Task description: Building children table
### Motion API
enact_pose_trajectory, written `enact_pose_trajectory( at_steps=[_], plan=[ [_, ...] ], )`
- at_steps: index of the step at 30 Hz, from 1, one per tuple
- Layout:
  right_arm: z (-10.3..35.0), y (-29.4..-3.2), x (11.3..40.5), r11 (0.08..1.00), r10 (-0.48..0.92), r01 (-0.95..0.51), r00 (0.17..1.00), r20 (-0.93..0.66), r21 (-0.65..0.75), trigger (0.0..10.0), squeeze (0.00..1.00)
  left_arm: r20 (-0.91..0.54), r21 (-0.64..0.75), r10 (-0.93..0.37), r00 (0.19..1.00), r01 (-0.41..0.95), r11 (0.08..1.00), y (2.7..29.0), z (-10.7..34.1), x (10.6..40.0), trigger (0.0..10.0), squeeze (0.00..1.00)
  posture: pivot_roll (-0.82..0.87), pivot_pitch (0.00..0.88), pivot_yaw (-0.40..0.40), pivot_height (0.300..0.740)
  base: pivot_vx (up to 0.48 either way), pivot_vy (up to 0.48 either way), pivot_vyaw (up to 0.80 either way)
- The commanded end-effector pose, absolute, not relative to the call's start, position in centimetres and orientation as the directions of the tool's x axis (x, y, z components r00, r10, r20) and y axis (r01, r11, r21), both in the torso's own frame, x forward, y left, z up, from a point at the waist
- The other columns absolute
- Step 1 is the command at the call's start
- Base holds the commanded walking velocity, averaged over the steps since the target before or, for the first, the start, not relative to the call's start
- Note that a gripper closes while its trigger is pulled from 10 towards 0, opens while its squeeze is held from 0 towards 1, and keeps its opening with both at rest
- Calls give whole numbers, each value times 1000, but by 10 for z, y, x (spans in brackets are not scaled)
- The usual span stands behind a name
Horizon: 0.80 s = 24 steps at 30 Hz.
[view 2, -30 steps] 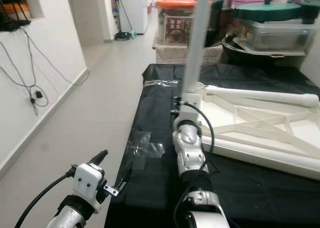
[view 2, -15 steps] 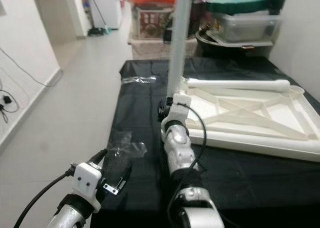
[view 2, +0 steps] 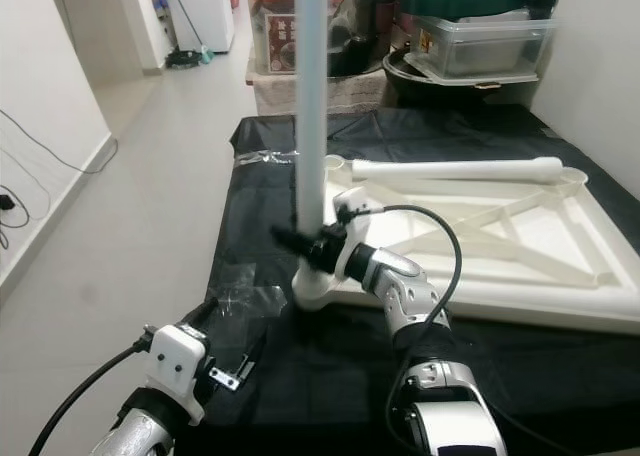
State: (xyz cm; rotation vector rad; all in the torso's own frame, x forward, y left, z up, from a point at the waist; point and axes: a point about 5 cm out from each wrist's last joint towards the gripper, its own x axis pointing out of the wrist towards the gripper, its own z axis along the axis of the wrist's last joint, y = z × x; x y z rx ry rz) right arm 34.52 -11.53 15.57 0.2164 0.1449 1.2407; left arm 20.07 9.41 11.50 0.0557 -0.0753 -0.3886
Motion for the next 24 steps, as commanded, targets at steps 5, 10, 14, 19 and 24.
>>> enact_pose_trajectory(
  at_steps=[5, 10, 14, 19, 24],
  plan=[
    [157, -100, 345, 164, 986, -961, 155, -56, 221, 10000, 0, 39, 72, -373, 927, 370, 926, 96, 110, 200, 10000, 0, -15, 0, 22, 740, 0, 0, 0],
    [160, -96, 346, 99, 994, -968, 88, -59, 229, 2431, 0, 39, 72, -374, 927, 371, 926, 96, 109, 200, 10000, 0, -14, 0, 17, 740, 0, 0, 0],
    [158, -95, 346, 112, 994, -966, 106, -40, 232, 0, 0, 38, 69, -373, 927, 370, 926, 95, 109, 200, 10000, 0, -14, 0, 12, 740, 0, 0, 0],
    [157, -92, 356, 301, 952, -934, 306, -5, 194, 0, 0, 37, 70, -375, 926, 372, 926, 96, 109, 200, 10000, 0, -19, 0, 16, 740, 0, 0, 0],
    [156, -95, 377, 707, 700, -690, 714, -18, 152, 0, 0, 34, 69, -376, 926, 374, 925, 96, 108, 199, 10000, 0, -21, 0, 17, 740, 0, 0, 0]
  ],
)
